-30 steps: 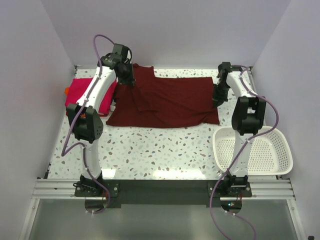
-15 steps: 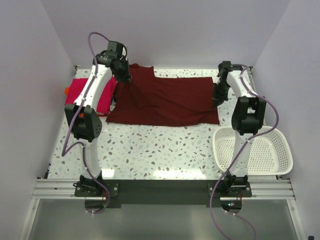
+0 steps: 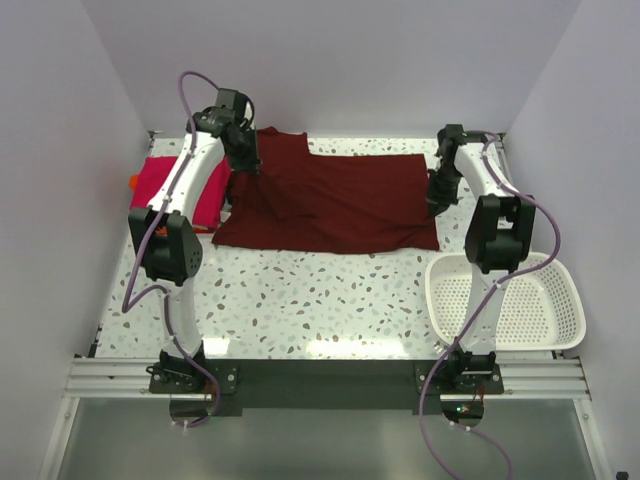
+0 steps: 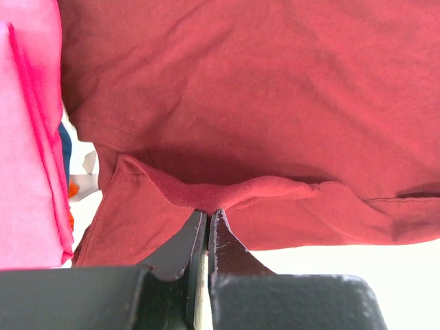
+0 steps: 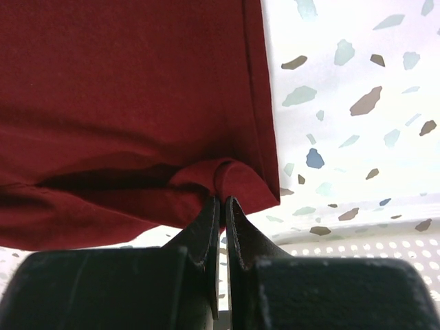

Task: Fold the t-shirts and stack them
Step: Fold the tshirt

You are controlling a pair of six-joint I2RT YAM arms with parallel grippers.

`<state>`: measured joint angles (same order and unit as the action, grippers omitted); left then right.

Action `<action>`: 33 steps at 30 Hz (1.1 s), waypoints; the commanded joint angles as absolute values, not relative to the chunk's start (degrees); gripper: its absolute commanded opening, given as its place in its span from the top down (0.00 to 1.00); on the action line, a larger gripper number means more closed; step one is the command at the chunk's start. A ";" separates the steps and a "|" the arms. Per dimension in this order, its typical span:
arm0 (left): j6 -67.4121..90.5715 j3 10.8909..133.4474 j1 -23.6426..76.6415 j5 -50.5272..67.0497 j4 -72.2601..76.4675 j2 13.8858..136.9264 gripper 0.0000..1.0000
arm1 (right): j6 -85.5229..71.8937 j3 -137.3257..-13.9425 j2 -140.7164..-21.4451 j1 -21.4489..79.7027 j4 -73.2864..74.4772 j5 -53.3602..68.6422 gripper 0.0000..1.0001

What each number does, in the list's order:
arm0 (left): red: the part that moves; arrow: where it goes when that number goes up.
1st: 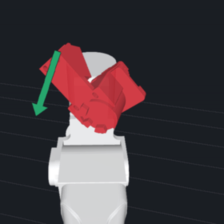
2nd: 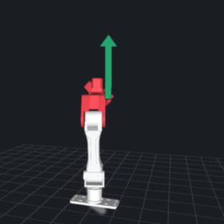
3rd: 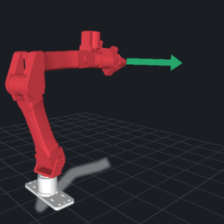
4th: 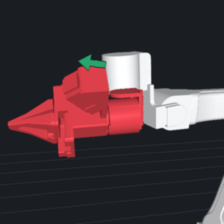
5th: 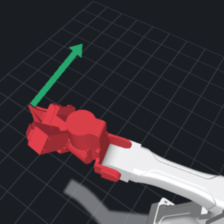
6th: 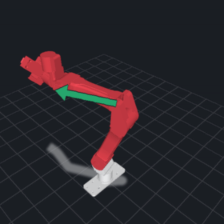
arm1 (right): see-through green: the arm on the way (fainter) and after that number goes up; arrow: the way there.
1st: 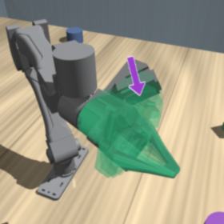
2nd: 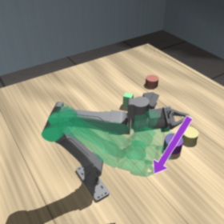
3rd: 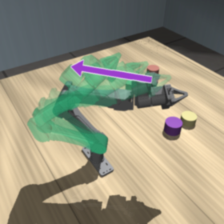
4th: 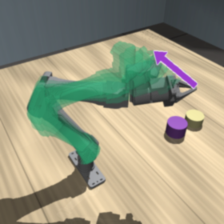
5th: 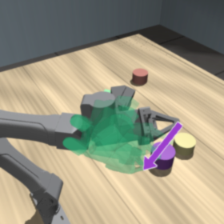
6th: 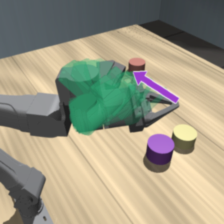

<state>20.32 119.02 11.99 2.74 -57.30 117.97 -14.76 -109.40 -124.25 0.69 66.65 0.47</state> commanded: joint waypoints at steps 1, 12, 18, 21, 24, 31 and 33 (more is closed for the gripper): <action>18.90 118.48 11.25 1.94 -57.48 114.00 1.00 | -14.50 -108.90 -119.71 0.53 67.32 -1.05 1.00; 19.34 115.31 10.28 0.79 -56.95 111.62 1.00 | -14.50 -108.89 -118.92 0.26 67.59 -1.49 1.00; 19.51 115.05 9.93 0.88 -57.13 111.10 1.00 | -14.33 -108.90 -118.56 0.09 67.85 -2.02 1.00; 19.51 114.87 9.84 0.97 -57.13 111.01 1.00 | -14.24 -109.16 -118.56 0.18 67.94 -2.11 1.00; 19.51 114.87 9.67 0.97 -57.30 111.01 1.00 | -14.33 -109.34 -118.56 0.09 68.03 -2.11 1.00; 19.60 114.26 9.32 1.14 -56.87 111.00 1.00 | -14.06 -109.16 -118.92 0.09 67.94 -2.29 1.00; 19.60 114.35 9.32 1.58 -56.69 111.36 1.00 | -14.06 -109.42 -119.27 0.17 67.85 -2.20 1.00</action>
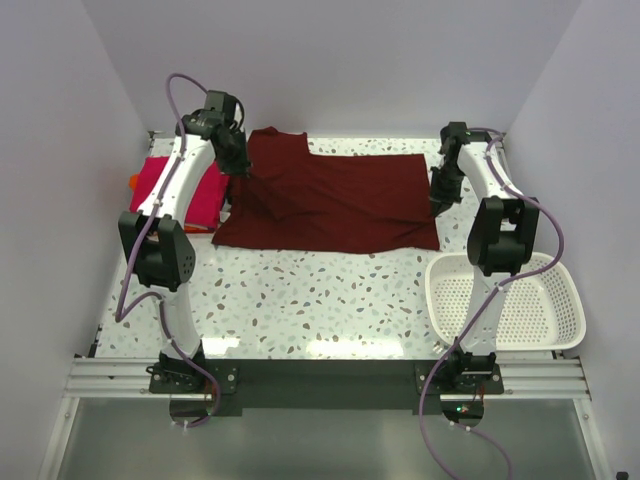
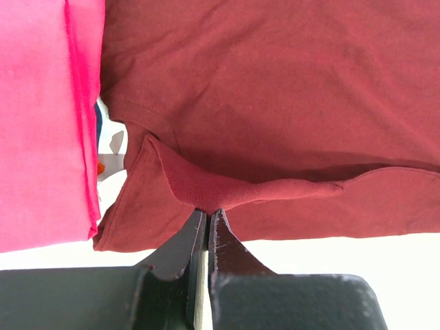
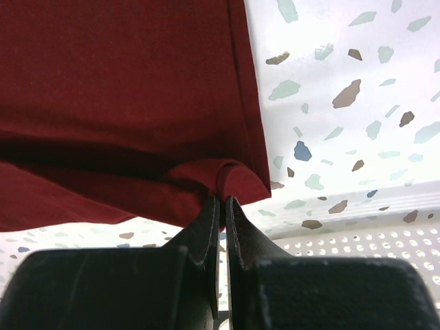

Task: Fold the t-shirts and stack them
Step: Fold the tshirt

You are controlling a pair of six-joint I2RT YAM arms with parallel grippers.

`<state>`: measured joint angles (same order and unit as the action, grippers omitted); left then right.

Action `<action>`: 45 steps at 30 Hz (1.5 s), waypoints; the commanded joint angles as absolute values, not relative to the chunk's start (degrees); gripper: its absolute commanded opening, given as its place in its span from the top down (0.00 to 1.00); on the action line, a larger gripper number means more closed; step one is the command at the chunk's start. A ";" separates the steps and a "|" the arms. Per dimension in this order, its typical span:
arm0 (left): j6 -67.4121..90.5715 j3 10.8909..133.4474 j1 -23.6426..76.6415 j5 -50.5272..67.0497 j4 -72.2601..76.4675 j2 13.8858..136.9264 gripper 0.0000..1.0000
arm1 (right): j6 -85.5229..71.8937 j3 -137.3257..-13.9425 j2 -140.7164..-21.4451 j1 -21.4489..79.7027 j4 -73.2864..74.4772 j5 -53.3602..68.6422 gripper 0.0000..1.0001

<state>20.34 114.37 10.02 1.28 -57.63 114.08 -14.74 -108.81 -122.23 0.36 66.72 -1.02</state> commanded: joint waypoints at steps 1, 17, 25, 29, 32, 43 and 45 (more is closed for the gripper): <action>19.69 114.43 9.32 1.76 -56.43 111.53 1.00 | -14.06 -109.68 -119.62 0.18 67.85 -2.28 1.00; 20.83 114.02 9.14 5.28 -49.66 113.83 0.03 | -14.77 -110.75 -121.47 -2.28 66.71 -0.09 0.36; 21.44 90.90 9.05 0.71 -43.60 101.35 0.06 | -14.41 -98.09 -116.38 -3.34 63.99 -1.76 0.38; 22.67 79.03 8.62 -2.98 -42.45 97.13 0.15 | -15.11 -94.23 -115.14 -3.34 63.02 -1.23 0.39; 24.08 74.54 8.26 -6.32 -42.02 94.76 0.21 | -15.12 -92.12 -113.91 -3.34 62.32 -1.32 0.40; 27.42 66.45 4.75 -11.25 -34.37 92.72 0.31 | -13.80 -87.72 -111.45 -3.34 61.70 -1.75 0.40; 27.33 66.27 4.31 -11.69 -32.53 92.72 0.31 | -13.54 -87.63 -111.27 -3.34 61.96 -2.54 0.40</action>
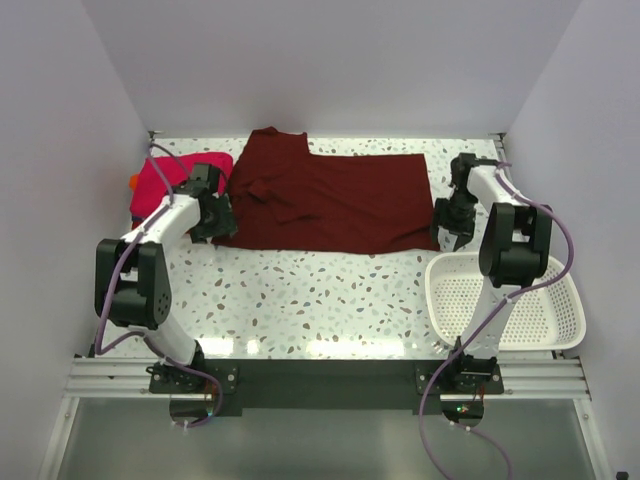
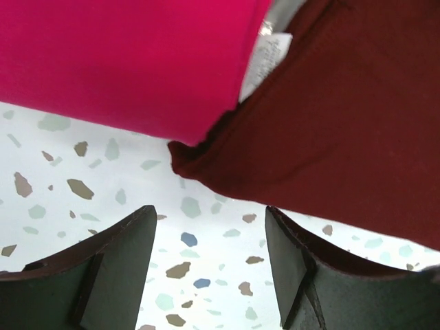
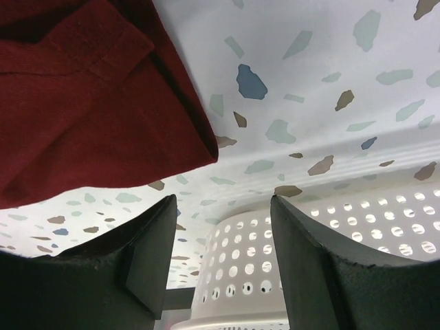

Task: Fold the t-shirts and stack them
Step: Fold the tshirt

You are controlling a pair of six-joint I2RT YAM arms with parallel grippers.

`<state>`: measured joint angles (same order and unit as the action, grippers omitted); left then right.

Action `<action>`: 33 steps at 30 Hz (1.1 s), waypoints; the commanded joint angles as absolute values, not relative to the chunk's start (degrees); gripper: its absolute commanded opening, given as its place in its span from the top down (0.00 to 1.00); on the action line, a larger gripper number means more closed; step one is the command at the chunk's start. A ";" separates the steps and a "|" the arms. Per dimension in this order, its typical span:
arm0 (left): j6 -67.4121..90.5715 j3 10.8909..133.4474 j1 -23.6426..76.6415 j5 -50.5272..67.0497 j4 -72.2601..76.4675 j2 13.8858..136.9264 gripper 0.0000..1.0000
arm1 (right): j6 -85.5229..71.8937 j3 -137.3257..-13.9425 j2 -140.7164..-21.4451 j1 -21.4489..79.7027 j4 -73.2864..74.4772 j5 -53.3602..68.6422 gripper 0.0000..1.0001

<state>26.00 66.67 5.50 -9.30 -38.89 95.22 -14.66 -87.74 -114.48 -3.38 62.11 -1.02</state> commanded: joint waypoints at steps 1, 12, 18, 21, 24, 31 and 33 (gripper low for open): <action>27.25 66.10 4.22 -11.86 -32.08 93.07 0.30 | -13.54 -87.54 -111.18 -3.34 62.14 -2.72 0.40; 24.96 65.21 3.16 -8.88 -26.19 97.29 0.36 | -13.80 -87.19 -110.13 -3.34 62.58 -2.81 0.40; 24.79 63.37 2.81 -7.56 -25.23 98.61 0.46 | -13.54 -86.40 -110.39 -3.34 62.75 -2.55 0.40; 24.79 61.44 2.64 -6.86 -24.53 98.88 0.51 | -13.10 -85.61 -110.65 -3.34 62.49 -2.64 0.41; 24.87 59.51 2.55 -6.59 -23.91 98.53 0.57 | -12.83 -84.99 -111.09 -3.34 61.88 -1.77 0.42; 24.70 57.48 1.85 -5.36 -23.11 98.52 0.87 | -14.06 -85.17 -113.20 -3.25 58.28 3.50 0.43; 24.44 57.48 1.58 -5.10 -23.20 98.88 0.93 | -14.50 -85.52 -113.90 -3.34 57.57 4.30 0.43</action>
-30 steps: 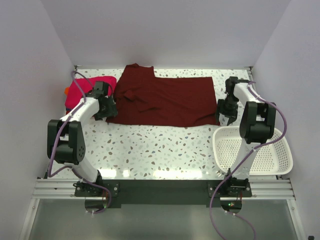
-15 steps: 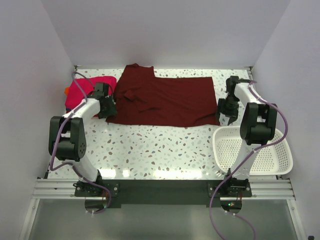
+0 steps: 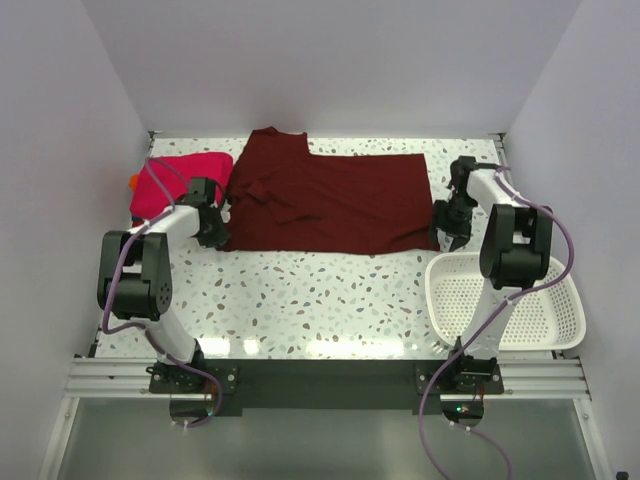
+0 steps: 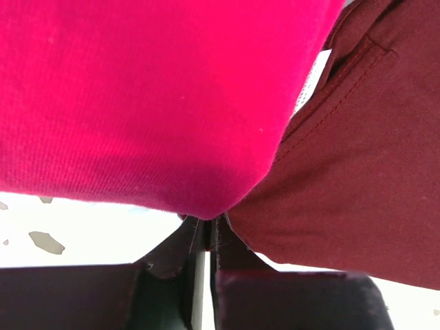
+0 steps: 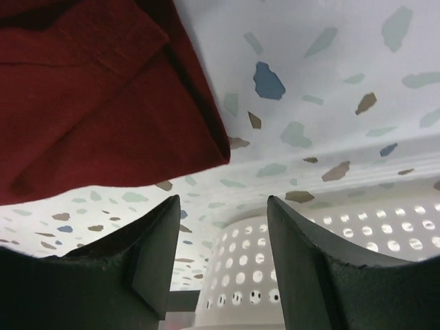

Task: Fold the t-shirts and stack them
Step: Fold the tshirt

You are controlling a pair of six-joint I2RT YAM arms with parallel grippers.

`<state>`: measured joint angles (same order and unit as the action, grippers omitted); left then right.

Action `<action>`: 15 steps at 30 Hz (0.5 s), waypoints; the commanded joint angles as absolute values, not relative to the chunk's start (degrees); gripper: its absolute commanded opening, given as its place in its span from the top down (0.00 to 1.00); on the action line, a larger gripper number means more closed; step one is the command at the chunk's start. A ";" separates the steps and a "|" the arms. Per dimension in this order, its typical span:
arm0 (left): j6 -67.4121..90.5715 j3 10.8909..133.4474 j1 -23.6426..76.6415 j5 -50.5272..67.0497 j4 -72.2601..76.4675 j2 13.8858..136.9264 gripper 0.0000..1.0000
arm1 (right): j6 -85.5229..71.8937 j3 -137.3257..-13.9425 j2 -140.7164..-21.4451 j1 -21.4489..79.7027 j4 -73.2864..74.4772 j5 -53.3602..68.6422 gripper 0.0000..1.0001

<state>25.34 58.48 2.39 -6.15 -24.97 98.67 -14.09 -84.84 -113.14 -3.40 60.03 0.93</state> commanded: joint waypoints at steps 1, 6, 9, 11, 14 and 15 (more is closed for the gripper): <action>24.35 57.57 1.41 -5.01 -23.29 98.96 0.98 | -14.68 -85.60 -114.25 -3.34 57.31 4.57 0.44; 23.91 57.66 0.44 -4.75 -23.55 98.88 1.00 | -14.85 -85.34 -116.72 -3.34 57.04 3.96 0.50; 23.56 57.74 0.00 -4.48 -23.82 98.70 1.00 | -14.59 -84.38 -117.16 -3.34 56.43 3.34 0.59; 23.38 57.83 0.00 -4.40 -23.99 98.61 1.00 | -14.59 -84.38 -117.25 -3.25 56.42 2.90 0.66; 23.03 57.92 -1.93 -4.04 -24.52 98.35 1.00 | -14.59 -85.16 -118.21 -3.25 56.95 2.02 0.91; 22.85 57.92 -2.11 -3.96 -24.70 98.26 1.00 | -14.42 -85.43 -118.39 -3.34 57.65 1.50 0.97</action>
